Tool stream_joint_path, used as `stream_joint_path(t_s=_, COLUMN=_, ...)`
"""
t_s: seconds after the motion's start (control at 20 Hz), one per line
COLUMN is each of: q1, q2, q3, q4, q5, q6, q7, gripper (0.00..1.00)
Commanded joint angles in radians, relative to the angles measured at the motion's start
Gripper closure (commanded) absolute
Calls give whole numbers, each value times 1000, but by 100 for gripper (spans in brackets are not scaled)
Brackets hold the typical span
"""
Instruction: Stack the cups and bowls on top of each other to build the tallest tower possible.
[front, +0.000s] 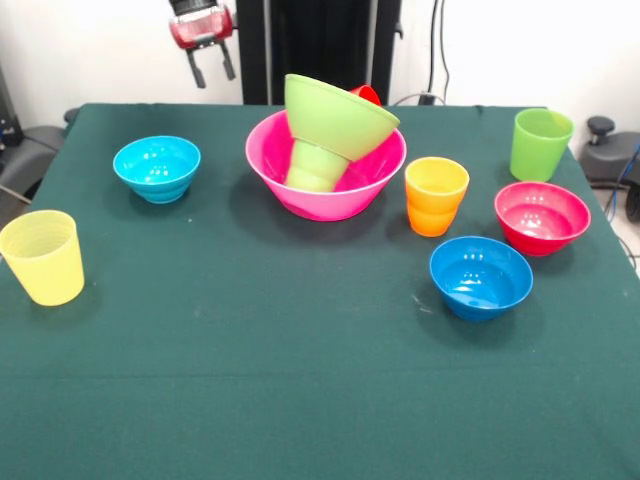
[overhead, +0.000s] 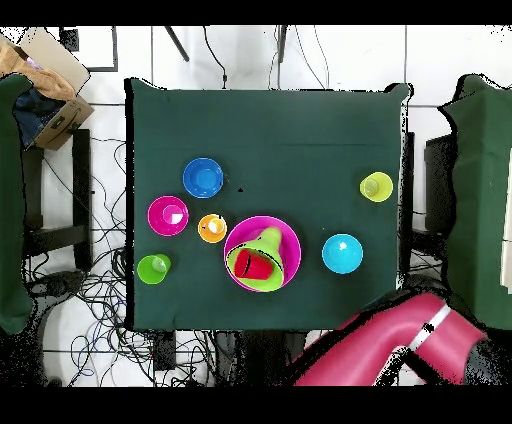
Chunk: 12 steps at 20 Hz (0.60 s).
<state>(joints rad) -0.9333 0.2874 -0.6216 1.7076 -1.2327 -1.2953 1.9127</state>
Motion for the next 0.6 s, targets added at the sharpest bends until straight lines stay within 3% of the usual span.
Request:
stream_joint_path(t_s=0.05, q1=-19, q2=43, q3=246, q4=-216, q5=-108, q6=-175, q7=-322, gripper=0)
stream_joint_path(t_s=0.3, q1=-29, q2=63, q3=272, q4=-268, q5=-140, q6=-242, q7=-339, gripper=0)
stream_joint_path(t_s=0.6, q1=74, q2=1, q3=281, q4=-221, q5=22, q6=-164, q7=-270, gripper=0)
